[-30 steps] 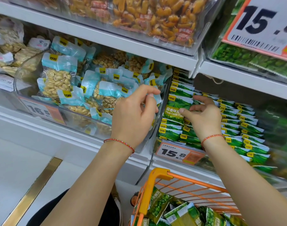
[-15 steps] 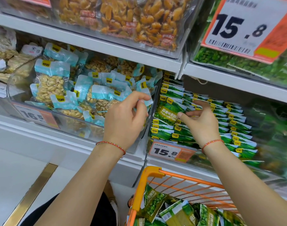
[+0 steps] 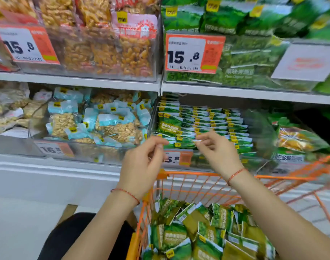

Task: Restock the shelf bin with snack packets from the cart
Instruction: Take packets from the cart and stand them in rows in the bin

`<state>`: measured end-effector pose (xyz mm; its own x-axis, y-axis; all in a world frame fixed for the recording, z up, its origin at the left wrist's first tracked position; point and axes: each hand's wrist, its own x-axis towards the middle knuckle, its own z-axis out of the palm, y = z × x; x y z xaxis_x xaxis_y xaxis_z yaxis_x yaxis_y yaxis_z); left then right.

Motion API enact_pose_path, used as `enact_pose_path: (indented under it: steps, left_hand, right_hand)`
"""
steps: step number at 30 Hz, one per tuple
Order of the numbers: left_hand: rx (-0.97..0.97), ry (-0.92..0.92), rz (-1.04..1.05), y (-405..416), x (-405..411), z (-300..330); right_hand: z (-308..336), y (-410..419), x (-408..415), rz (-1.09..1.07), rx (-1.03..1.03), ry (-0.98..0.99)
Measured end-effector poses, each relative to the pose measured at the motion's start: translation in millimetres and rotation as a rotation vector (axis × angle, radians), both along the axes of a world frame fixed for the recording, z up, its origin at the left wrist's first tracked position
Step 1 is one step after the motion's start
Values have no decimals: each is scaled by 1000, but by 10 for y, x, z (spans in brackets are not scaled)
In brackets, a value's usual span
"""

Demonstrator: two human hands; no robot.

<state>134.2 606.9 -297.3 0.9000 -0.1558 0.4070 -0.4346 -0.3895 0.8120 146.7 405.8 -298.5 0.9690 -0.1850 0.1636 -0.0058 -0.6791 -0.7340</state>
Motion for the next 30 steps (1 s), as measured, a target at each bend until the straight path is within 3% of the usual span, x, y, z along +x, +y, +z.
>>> enact_pose_path:
  steps: [3, 4, 6, 8, 11, 12, 14, 22, 26, 30]
  left_hand:
    - [49, 116, -144, -170, -328, 101]
    - [164, 175, -204, -223, -410, 112]
    - [637, 257, -328, -340, -522, 136]
    - [1066, 435, -483, -454, -603, 100]
    - [1382, 550, -672, -619, -697, -107]
    - [1453, 554, -703, -679, -708, -205]
    - [1564, 534, -700, -776, -700, -375]
    - [1634, 778, -723, -731, -664, -627]
    - [1392, 875, -671, -659, -544, -735]
    - [993, 751, -542, -680, -486, -686]
  right_hand:
    - [28, -88, -339, 109, 82, 26]
    - [35, -115, -439, 150, 109, 63]
    - [31, -180, -622, 212, 76, 171]
    - [6, -249, -803, 265, -192, 388]
    - [-161, -182, -1122, 395, -719, 845]
    - [-277, -142, -1191, 436, -786, 917]
    - [-529, -96, -1245, 475, -728, 956]
    - [-840, -155, -1231, 495, -545, 923]
    - [-810, -190, -1189, 563, -485, 931]
    - [-633, -351, -1142, 368, -281, 694]
